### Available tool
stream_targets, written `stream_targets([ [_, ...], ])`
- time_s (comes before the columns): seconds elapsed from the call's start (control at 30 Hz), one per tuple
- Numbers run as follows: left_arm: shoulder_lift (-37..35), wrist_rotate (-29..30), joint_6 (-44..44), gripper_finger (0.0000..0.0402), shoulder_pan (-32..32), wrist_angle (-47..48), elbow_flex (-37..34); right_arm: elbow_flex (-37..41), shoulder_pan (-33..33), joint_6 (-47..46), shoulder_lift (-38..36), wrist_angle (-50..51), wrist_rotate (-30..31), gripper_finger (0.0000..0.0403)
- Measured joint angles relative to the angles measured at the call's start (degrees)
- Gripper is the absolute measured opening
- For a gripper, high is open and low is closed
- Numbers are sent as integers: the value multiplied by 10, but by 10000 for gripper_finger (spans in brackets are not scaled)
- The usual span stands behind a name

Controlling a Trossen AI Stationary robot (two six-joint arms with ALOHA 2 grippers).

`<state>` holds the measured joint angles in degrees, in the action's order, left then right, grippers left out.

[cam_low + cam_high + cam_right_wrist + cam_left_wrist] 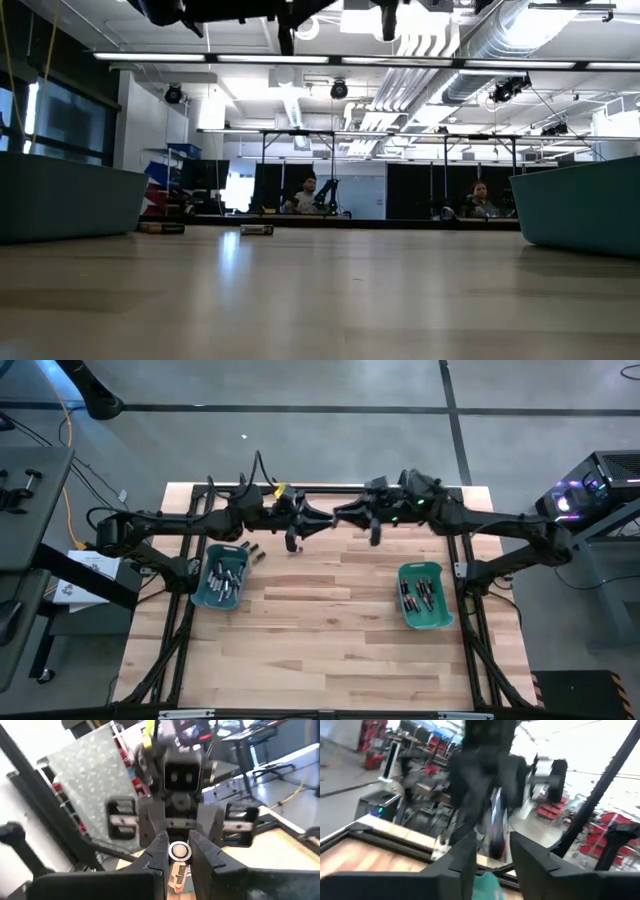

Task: Sort batteries
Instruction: Put the silver battery into the blue bin

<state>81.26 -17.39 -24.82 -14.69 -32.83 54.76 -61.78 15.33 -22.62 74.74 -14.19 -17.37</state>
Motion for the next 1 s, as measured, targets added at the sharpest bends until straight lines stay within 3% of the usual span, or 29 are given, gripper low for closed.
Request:
stream_targets([
  [0.13, 0, 3, 0, 147, -8, 46, 0, -2, 22, -11, -59, 122, 7, 33],
  [0.33, 1, 1, 0, 168, -10, 118, -1, 1, 30, -10, -132, 480, 1, 33],
  [0.43, 1, 1, 4, 169, -10, 133, -1, 48, -2, -32, -151, 610, 2, 33],
  [0.57, 1, 1, 29, 170, -10, 143, -1, 159, -59, -123, -189, 623, -1, 33],
  [0.7, 1, 1, 30, 170, -10, 142, -1, 239, -112, -233, -214, 624, 42, 33],
  [0.83, 1, 11, 30, 170, -10, 142, -1, 261, -138, -280, -218, 622, 73, 33],
  [1.0, 1, 29, 44, 170, -11, 142, -1, 236, -141, -270, -218, 633, 77, 33],
])
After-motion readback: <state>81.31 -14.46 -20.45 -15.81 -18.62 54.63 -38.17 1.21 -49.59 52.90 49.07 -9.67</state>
